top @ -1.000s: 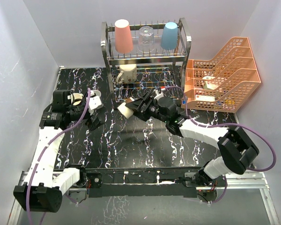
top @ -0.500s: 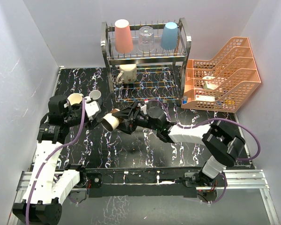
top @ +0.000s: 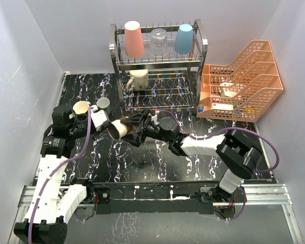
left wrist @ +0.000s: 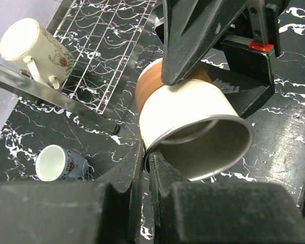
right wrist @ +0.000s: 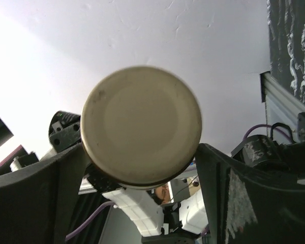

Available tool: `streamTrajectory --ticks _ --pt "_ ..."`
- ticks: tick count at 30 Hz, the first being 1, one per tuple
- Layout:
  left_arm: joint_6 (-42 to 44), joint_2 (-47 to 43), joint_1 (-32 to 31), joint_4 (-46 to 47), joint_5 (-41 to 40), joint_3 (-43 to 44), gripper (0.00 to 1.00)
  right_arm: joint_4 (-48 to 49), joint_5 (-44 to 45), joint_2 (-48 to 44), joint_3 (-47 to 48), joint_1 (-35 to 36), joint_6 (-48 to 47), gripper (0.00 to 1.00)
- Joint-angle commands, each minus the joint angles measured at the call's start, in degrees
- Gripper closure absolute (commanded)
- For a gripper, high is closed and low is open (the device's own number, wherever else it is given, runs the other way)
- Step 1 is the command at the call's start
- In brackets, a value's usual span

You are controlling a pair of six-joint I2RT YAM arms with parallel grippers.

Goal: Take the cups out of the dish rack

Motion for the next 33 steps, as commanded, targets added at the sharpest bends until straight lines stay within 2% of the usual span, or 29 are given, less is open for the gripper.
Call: streamTrajectory --ticks 1,5,10,13,15,19,24,28,33 --pt "-8.27 0.1 -0.12 2.76 0.06 -1.12 1.0 6.21 -1.61 -0.55 1.12 1.34 -2.21 0.02" --pt "-14.1 3.7 -0.12 1.25 -4.66 0.83 1.0 2.12 -0.94 -1.99 -2.0 0.73 -3.73 0.02" --pt "-14.7 11.83 -0.12 -5.21 -16.79 6.27 1.0 -2.92 -3.96 -4.42 -8.25 -2.27 -7.32 0.02" --pt "-13.15 16.93 -0.12 -8.95 -24.62 9.09 1.0 -10.83 -4.68 -7.37 -11.53 -4.76 -13.25 0.02" --pt "-12.62 20.14 -0.12 -10.76 -29.38 10.23 1.0 -20.19 -4.16 -10.24 -12.6 -6.94 -20.33 0.02" --pt "-12.93 27.2 -0.12 -14.56 -35.09 11.77 1.0 -37.22 3.51 -17.78 -10.97 -11.45 -34.36 0.02" --pt "-13.27 37.46 -0.21 -17.3 -39.28 15.17 1.0 -52.6 16.3 -22.06 -1.65 -15.14 -50.97 0.02" --pt "-13.44 43.01 -0.3 -17.76 -41.44 18.67 1.0 -58.19 24.5 -21.12 4.58 -15.92 -60.62 0.02" --pt "-14.46 48.34 -0.3 -19.05 -42.13 23.24 1.0 -58.07 28.3 -21.01 6.73 -17.89 -66.69 0.02"
